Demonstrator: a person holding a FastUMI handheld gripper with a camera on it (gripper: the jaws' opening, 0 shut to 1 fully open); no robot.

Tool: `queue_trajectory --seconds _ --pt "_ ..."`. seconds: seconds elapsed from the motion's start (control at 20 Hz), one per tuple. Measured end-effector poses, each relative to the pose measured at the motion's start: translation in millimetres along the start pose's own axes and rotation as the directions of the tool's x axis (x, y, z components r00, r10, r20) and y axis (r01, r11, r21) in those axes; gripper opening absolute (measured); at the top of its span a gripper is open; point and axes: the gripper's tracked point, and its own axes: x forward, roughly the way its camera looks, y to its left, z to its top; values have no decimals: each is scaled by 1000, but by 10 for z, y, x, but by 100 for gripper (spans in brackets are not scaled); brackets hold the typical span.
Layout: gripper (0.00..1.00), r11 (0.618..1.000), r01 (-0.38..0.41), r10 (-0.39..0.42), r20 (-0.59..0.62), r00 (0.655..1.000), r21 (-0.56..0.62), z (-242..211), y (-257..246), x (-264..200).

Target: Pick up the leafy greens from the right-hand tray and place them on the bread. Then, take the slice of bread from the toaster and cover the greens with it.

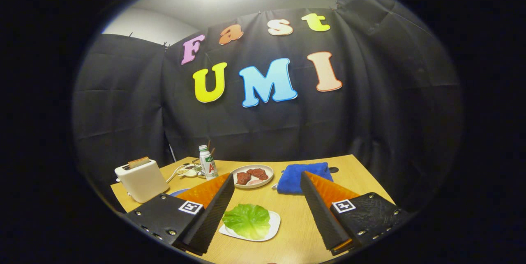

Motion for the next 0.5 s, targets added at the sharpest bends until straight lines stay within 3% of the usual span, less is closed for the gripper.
queue_trajectory --seconds 0.3,0.5 --pt "99 997 -9 0 -116 993 -82 -430 211 283" --pt "99 990 -35 -1 -250 968 -139 -912 299 519"
